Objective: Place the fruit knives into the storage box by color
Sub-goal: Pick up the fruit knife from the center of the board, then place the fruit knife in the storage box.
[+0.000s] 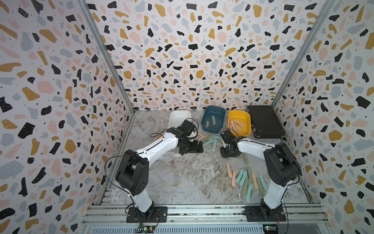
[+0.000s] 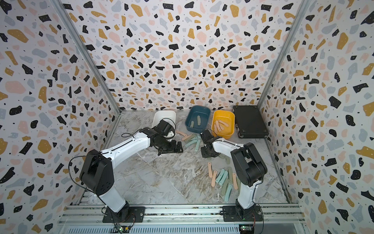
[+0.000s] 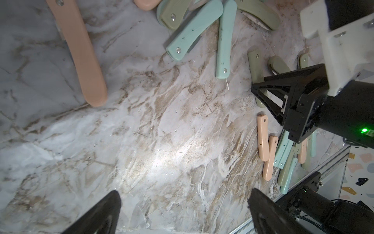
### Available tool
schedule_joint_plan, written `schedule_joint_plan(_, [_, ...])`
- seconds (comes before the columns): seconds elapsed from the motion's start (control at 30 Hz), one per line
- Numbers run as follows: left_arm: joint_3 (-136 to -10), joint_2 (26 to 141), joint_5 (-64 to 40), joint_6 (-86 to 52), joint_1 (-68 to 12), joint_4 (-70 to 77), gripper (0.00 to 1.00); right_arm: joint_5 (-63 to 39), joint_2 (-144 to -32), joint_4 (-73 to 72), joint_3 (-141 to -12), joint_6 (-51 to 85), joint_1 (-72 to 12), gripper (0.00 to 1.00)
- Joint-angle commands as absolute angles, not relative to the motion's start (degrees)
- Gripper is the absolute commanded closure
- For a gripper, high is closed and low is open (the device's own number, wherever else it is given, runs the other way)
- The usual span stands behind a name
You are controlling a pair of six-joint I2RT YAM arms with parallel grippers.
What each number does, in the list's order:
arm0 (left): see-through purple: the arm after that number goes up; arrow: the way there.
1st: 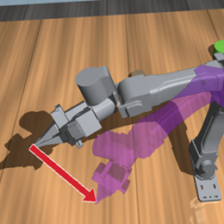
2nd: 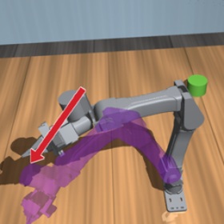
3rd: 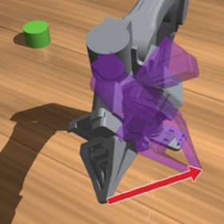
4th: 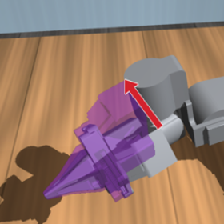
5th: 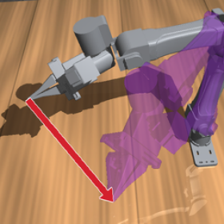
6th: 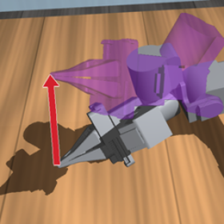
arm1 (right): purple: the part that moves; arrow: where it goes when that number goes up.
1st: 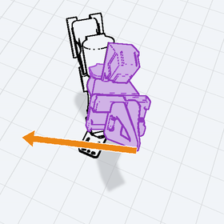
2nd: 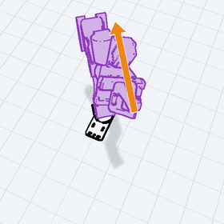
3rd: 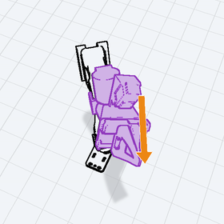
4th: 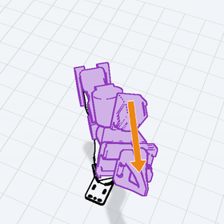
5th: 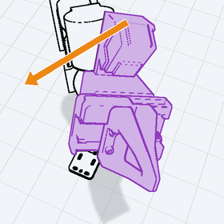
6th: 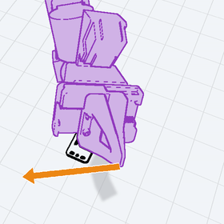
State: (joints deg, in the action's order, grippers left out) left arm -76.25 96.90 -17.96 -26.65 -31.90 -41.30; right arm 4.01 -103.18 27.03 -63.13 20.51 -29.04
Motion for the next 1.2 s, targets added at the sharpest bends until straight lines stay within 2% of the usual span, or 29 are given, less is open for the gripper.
schedule_joint_plan(0.0, [-76.08,95.33,-18.55,-26.92,-31.33,-42.29,0.01,3.73,-98.48,32.58,-63.25,22.52,-28.99,0.84])
schedule_joint_plan(0.13, [-77.07,95.45,-16.51,-27.14,-30.44,-43.98,0.01,3.87,-95.63,34.37,-67.43,22.94,-28.98,0.85])
schedule_joint_plan(0.27, [-77.89,95.83,-14.22,-26.49,-29.64,-45.44,0.01,4.73,-97.73,35.42,-74.7,22.02,-28.92,0.86])
schedule_joint_plan(0.47, [-81.64,97.8,-9.53,-24.89,-28.18,-49.51,0.01,4.57,-107.48,36.73,-90.05,20.34,-28.06,0.87])
schedule_joint_plan(0.83, [-85.9,100.69,-9.14,-23.12,-25.97,-52.29,0.01,4.73,-126.71,38.85,-116.14,19.47,-25.01,0.87])
schedule_joint_plan(1.03, [-86.64,102.69,-9.54,-22.92,-25.49,-52.94,0.01,5.57,-136.62,39.37,-127.19,19.0,-23.93,0.79])
schedule_joint_plan(1.17, [-87.13,104.05,-8.32,-22.45,-25.49,-53.68,0.01,6.5,-140.18,38.28,-131.0,19.73,-22.93,0.78])
